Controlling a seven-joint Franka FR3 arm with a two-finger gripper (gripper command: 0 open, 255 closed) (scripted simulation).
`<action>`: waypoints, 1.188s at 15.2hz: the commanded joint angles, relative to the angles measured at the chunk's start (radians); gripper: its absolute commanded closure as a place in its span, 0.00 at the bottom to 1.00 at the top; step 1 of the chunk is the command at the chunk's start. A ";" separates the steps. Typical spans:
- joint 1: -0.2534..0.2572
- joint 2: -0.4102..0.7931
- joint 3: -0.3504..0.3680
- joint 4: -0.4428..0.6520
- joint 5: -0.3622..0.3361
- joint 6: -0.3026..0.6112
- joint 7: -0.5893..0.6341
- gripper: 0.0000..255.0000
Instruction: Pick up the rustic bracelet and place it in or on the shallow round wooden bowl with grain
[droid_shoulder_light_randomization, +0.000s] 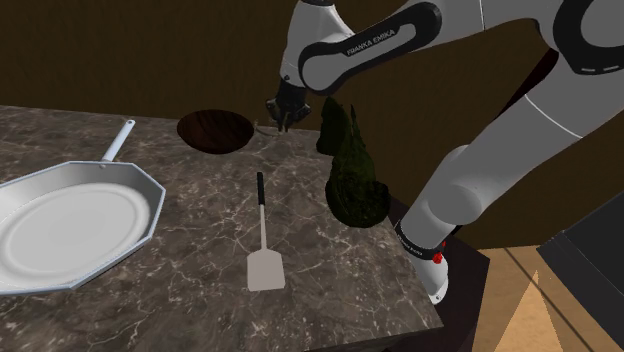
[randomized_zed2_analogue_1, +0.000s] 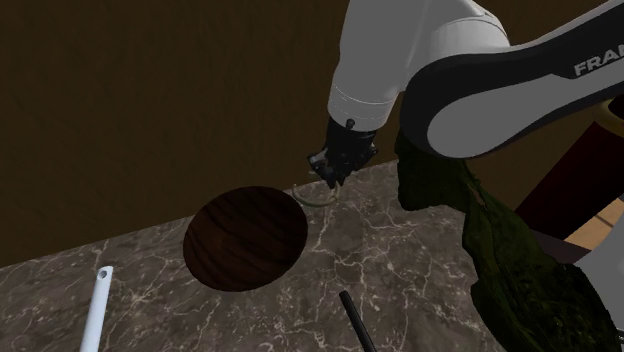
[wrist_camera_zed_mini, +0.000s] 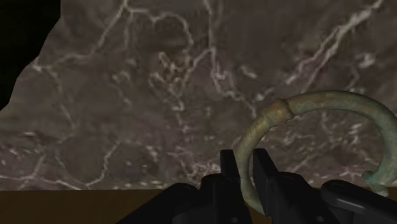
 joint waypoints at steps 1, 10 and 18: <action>0.002 -0.013 -0.001 0.013 0.005 -0.027 -0.004 1.00; 0.007 -0.070 -0.005 0.086 0.022 -0.156 -0.026 1.00; 0.010 -0.104 -0.009 0.165 0.032 -0.268 -0.040 1.00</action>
